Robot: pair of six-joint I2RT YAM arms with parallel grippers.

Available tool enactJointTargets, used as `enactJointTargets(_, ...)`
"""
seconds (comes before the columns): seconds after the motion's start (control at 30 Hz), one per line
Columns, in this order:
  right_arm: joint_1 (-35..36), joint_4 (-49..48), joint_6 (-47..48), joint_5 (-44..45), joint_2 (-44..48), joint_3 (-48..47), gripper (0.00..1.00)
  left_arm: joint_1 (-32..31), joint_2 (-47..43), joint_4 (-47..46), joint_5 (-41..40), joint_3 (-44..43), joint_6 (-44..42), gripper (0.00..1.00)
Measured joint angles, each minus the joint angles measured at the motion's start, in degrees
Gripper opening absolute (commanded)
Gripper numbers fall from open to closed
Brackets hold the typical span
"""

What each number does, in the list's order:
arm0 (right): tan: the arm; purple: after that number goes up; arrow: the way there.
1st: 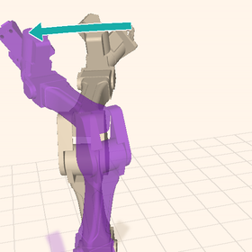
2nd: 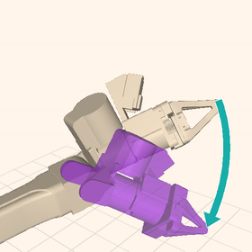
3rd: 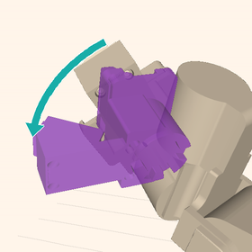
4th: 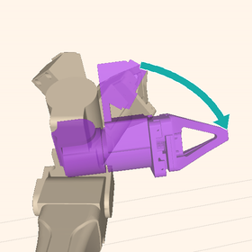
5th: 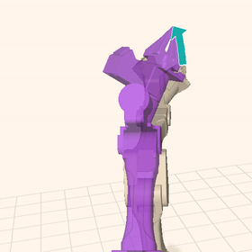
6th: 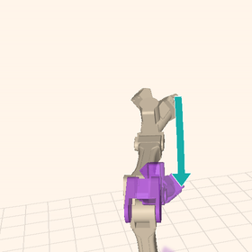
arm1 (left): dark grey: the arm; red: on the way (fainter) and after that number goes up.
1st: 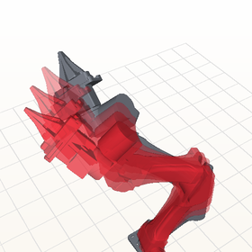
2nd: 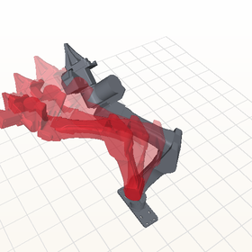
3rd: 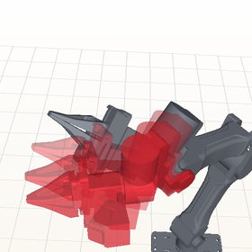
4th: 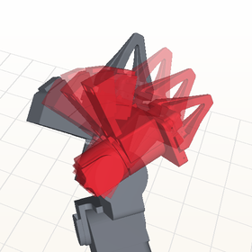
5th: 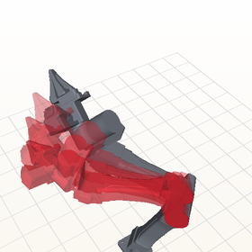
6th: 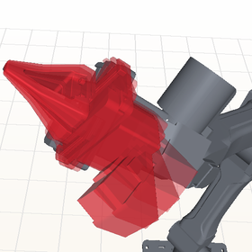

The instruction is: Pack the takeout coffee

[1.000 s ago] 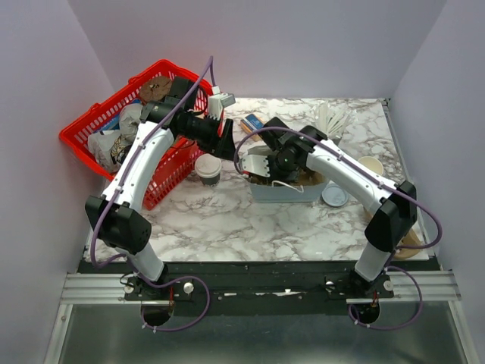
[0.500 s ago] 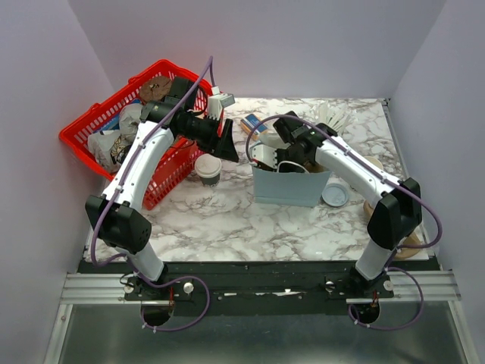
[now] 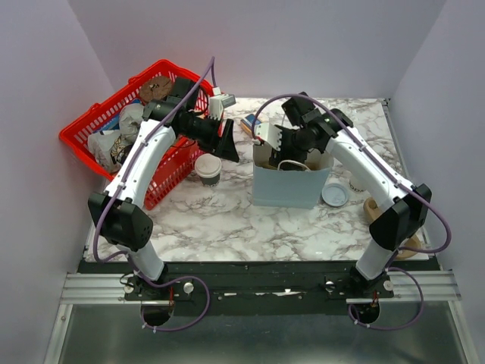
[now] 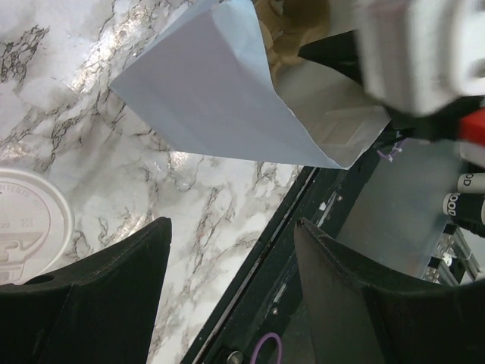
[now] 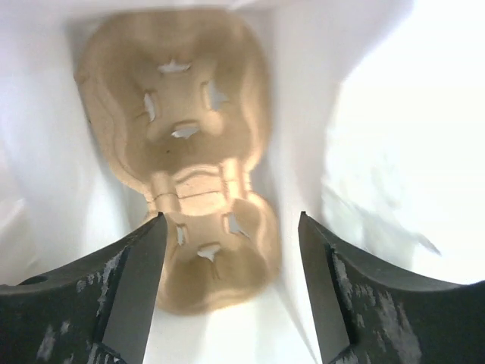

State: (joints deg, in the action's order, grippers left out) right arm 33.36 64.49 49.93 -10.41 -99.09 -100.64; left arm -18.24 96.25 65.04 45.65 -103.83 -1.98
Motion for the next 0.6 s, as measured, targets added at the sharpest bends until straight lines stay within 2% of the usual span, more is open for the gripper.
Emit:
enactJointTargets(0.27, 0.0, 3.2, -4.2, -0.5, 1.2, -11.0, 0.83, 0.0, 2.6, -2.4, 1.1, -3.5, -1.7, 0.75)
enactJointTargets(0.47, 0.0, 3.5, -8.7, -1.0, 1.8, -21.0, 0.86, -0.7, 1.9, -18.6, 6.2, -3.0, -0.4, 0.76)
enactJointTargets(0.6, -1.2, 2.6, -11.4, -2.3, 5.3, -22.7, 0.85, -2.8, 1.9, -29.0, 8.7, -3.0, -0.1, 0.77)
